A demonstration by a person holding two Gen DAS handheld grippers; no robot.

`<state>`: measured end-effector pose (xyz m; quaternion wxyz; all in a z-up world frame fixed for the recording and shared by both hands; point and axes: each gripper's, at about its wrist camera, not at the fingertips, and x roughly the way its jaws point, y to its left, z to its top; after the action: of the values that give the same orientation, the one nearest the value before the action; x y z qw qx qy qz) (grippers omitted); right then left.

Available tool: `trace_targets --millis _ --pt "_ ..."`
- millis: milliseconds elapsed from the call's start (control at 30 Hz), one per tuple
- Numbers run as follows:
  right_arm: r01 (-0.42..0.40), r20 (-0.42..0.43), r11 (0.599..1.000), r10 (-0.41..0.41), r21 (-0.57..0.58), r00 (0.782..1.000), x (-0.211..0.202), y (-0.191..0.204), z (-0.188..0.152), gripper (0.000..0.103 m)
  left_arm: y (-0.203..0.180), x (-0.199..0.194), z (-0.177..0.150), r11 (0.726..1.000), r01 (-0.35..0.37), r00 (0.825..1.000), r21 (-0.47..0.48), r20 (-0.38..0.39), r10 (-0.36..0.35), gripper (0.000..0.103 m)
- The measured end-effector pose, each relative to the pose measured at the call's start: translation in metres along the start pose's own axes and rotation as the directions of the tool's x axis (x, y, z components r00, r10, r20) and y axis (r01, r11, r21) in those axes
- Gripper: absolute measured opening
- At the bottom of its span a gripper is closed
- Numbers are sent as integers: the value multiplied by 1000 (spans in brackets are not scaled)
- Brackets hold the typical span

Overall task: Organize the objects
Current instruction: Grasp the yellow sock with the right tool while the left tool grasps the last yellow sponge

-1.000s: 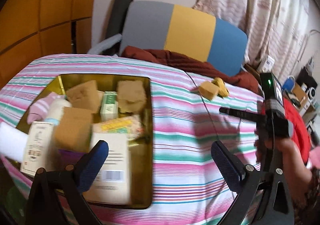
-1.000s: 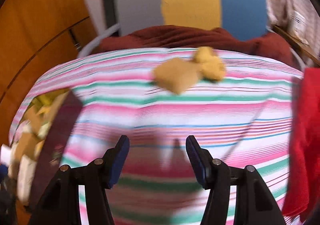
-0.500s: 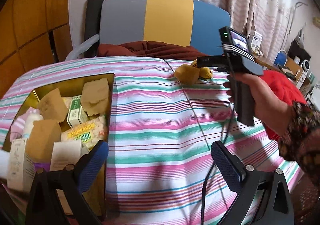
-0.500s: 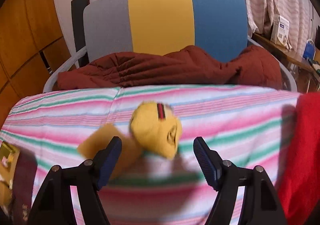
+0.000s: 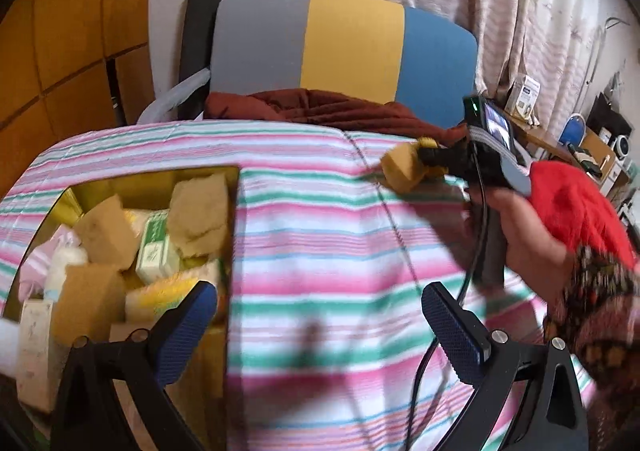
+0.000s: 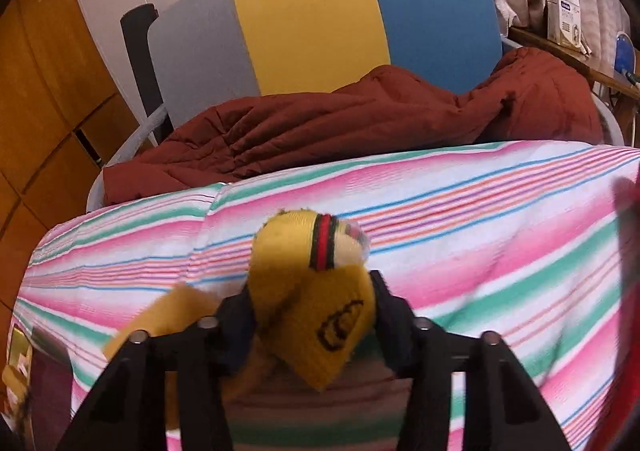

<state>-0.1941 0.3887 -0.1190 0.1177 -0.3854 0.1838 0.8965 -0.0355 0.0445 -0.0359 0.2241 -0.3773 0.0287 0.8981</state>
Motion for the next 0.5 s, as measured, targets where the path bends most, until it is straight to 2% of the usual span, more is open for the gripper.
trace_targets --millis 167,333,500 --pt "48 17 997 -49 58 999 -23 -24 -20 44 -16 26 30 1000 -1 1000 20 2 1 103" --pt "92 41 988 -98 124 994 -42 -46 -36 44 -42 71 55 997 20 998 76 -59 -15 103" --pt "86 35 986 -92 142 995 -39 -52 -37 44 -67 115 75 991 23 995 130 -99 -10 103"
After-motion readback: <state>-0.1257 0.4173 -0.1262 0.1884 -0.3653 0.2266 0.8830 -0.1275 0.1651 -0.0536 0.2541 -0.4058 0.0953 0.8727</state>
